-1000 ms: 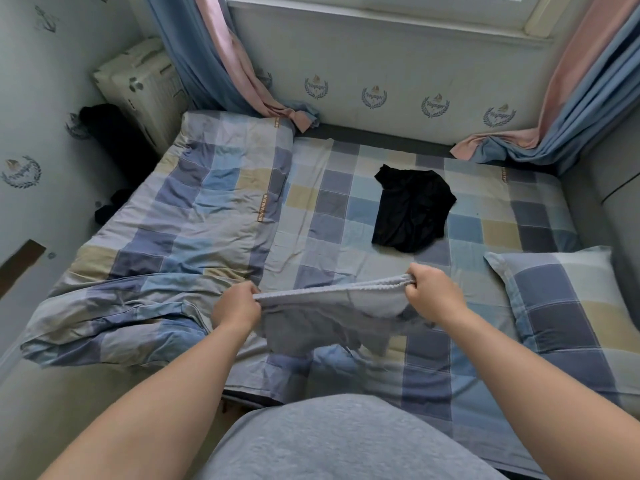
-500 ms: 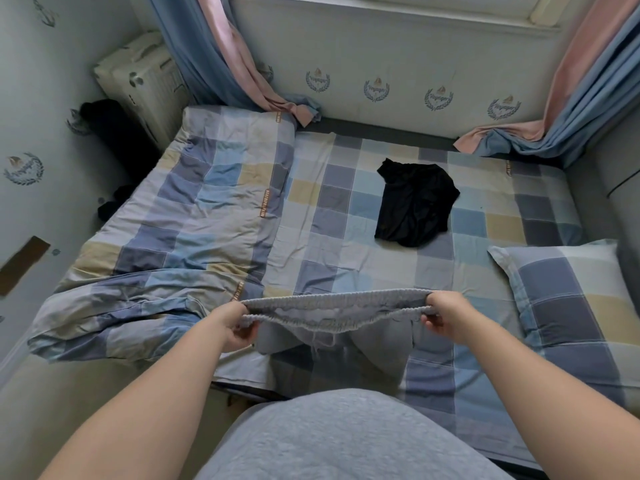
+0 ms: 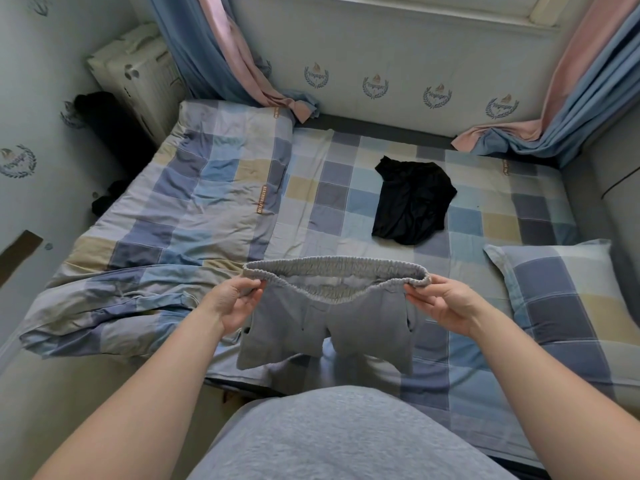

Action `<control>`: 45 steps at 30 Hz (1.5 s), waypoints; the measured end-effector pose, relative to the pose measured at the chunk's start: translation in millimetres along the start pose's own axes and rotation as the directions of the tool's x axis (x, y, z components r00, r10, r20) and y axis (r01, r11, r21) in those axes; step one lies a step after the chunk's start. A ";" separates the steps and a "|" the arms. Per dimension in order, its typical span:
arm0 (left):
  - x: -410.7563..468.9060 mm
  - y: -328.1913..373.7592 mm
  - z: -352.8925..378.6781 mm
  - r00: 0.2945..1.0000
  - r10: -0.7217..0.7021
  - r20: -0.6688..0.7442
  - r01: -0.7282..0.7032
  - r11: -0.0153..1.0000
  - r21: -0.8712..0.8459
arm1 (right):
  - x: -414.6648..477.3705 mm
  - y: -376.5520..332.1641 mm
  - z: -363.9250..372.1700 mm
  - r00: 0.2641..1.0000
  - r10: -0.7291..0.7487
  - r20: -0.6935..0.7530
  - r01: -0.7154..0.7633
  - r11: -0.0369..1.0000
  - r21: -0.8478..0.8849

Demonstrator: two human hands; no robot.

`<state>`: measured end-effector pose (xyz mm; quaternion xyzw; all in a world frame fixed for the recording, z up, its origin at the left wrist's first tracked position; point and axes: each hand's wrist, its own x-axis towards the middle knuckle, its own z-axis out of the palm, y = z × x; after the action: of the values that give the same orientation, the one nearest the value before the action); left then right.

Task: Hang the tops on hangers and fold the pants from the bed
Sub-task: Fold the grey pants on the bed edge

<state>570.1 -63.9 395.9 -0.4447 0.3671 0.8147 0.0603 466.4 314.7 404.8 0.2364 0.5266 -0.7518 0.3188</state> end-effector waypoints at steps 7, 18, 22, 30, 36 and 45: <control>7.2 -12.5 -5.3 0.799 0.600 -0.029 -0.361 0.519 0.775 | 7.4 8.5 4.8 0.907 -0.402 -0.123 0.223 0.708 -0.670; -0.1 0.0 0.6 0.820 0.572 -0.022 -0.372 0.561 0.739 | -3.9 0.4 0.3 0.806 -0.592 0.014 0.291 0.374 -0.881; -11.2 4.9 14.5 0.952 0.244 -0.182 -0.118 0.846 0.519 | -7.2 -3.3 6.6 0.797 -0.603 -0.031 0.250 0.376 -0.892; -35.5 6.9 52.1 0.989 -0.145 0.002 0.142 0.970 0.196 | -29.3 -11.5 54.0 0.920 -0.378 -0.106 0.259 0.788 -0.558; -59.2 -8.2 92.6 0.971 -0.051 0.234 0.010 0.985 0.172 | -61.0 -13.2 96.1 0.963 -0.193 0.189 0.263 0.830 -0.492; -87.2 -24.6 109.4 0.865 0.144 0.480 -0.369 0.831 0.416 | -81.6 -12.6 128.6 0.798 -0.368 0.478 0.602 0.511 -0.613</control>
<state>558.2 45.1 486.2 -0.1689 0.5983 0.7709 0.1385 510.6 215.3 512.2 -0.1845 0.7768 -0.5554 0.2327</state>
